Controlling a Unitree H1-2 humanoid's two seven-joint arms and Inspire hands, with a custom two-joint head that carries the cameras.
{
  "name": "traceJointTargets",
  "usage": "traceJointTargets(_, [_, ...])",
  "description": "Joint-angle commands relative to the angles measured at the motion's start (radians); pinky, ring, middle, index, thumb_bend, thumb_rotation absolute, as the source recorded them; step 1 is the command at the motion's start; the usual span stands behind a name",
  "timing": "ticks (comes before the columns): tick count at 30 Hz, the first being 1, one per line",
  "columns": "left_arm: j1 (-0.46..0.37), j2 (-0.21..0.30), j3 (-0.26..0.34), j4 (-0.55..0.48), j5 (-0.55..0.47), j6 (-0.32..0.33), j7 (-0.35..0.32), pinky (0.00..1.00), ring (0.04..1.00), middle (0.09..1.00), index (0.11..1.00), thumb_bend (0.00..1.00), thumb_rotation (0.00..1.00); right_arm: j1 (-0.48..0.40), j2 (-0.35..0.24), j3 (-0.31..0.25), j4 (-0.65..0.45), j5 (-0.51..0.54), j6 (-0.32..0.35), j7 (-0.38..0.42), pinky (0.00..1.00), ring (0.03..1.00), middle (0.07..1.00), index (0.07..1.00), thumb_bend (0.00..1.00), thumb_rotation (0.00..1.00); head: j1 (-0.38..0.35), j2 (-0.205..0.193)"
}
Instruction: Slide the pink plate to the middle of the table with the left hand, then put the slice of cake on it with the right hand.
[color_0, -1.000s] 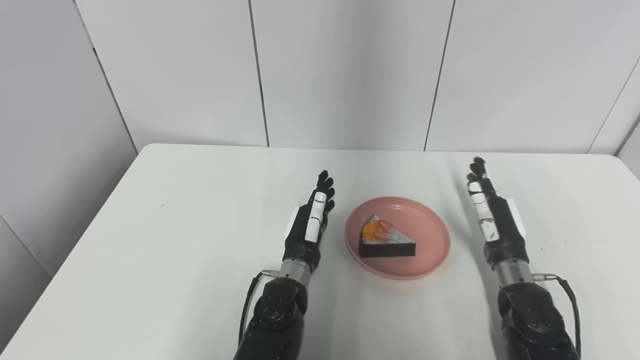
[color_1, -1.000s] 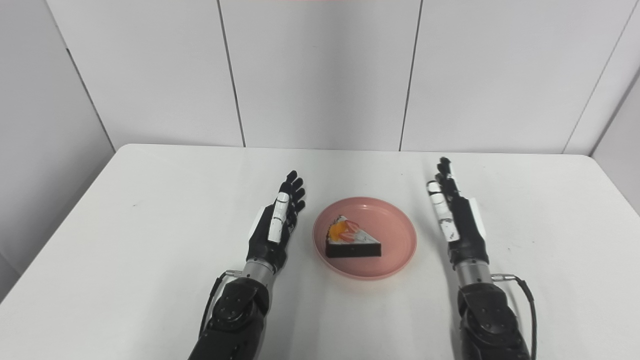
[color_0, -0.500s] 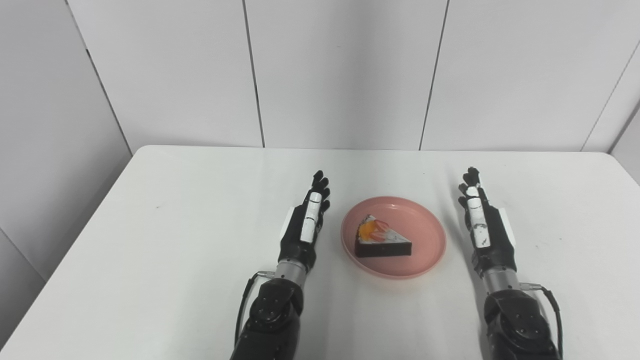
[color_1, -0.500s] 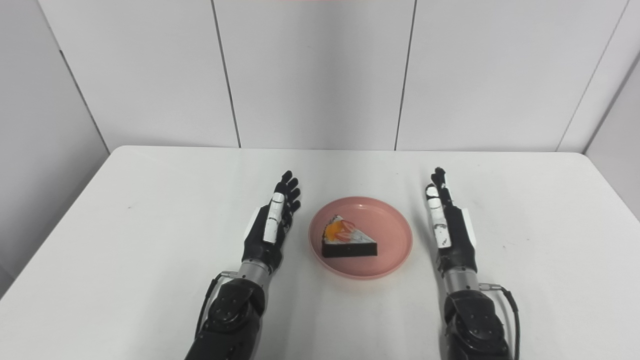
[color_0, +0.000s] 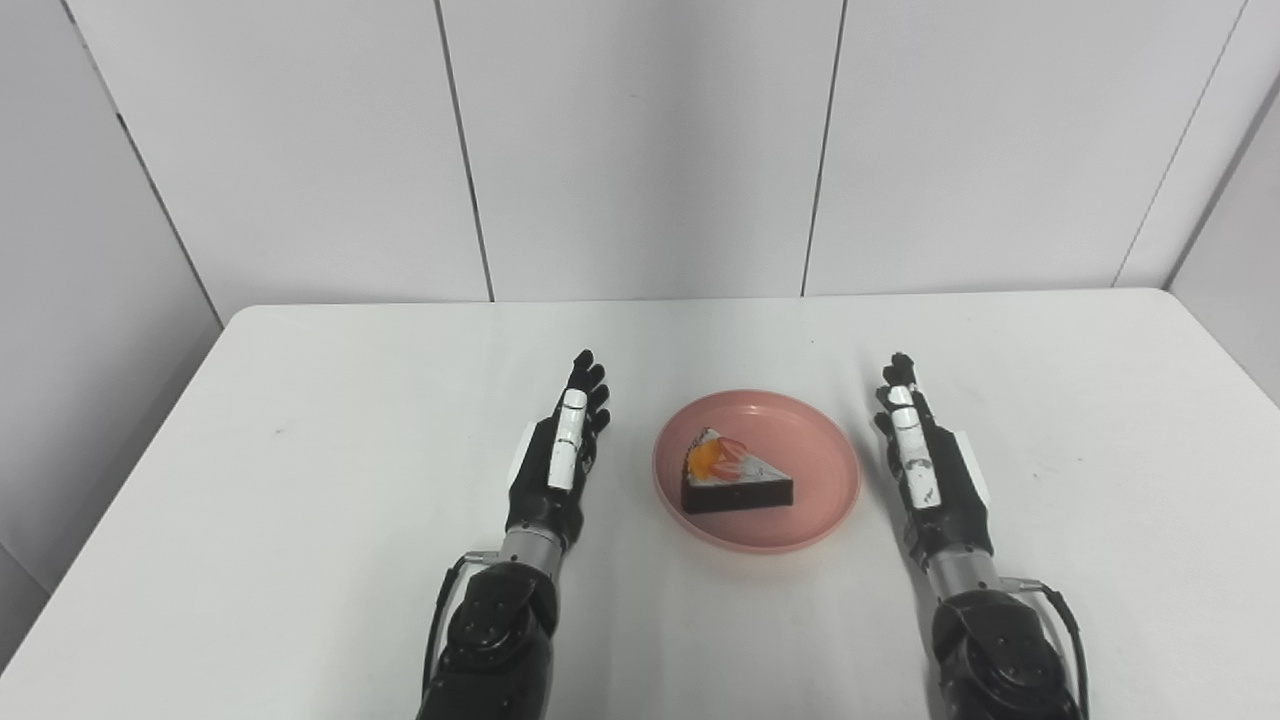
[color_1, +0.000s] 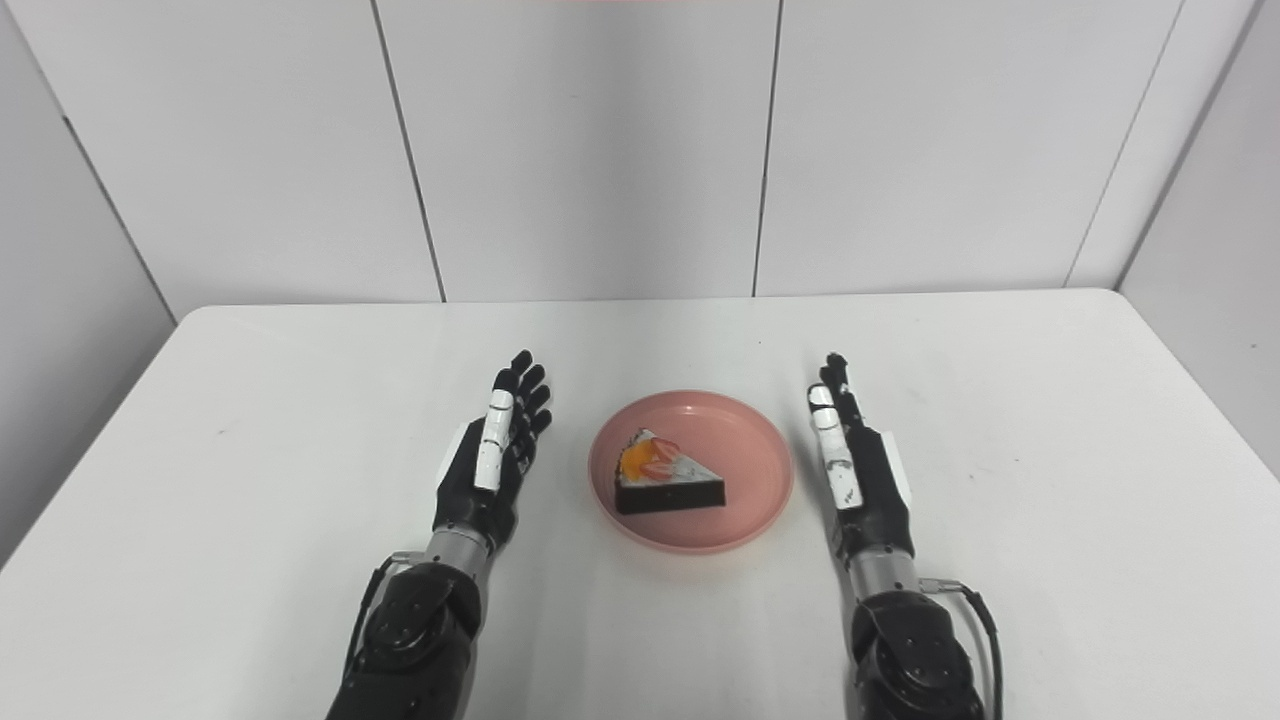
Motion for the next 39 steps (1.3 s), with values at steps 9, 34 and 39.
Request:
traceJointTargets(9, [-0.003, 0.019, -0.001, -0.007, 0.011, 0.016, -0.008, 1.00, 1.000, 1.000, 1.000, 0.62, 1.00, -0.043, 0.007, 0.011, 0.019, -0.021, -0.038, -0.001, 1.00, 1.000, 1.000, 1.000, 0.57, 0.96, -0.021, -0.004])
traceJointTargets(34, [0.006, 0.011, -0.009, -0.019, 0.016, 0.022, -0.007, 1.00, 1.000, 1.000, 1.000, 0.63, 1.00, -0.044, -0.012, 0.013, 0.029, -0.021, -0.038, 0.014, 1.00, 1.000, 1.000, 1.000, 0.58, 0.99, -0.007, -0.011])
traceJointTargets(39, [0.012, 0.009, -0.012, -0.033, 0.020, 0.033, -0.001, 1.00, 1.000, 1.000, 1.000, 0.62, 1.00, -0.045, -0.012, 0.014, 0.028, -0.026, -0.033, 0.010, 1.00, 1.000, 1.000, 1.000, 0.59, 0.99, -0.006, -0.009])
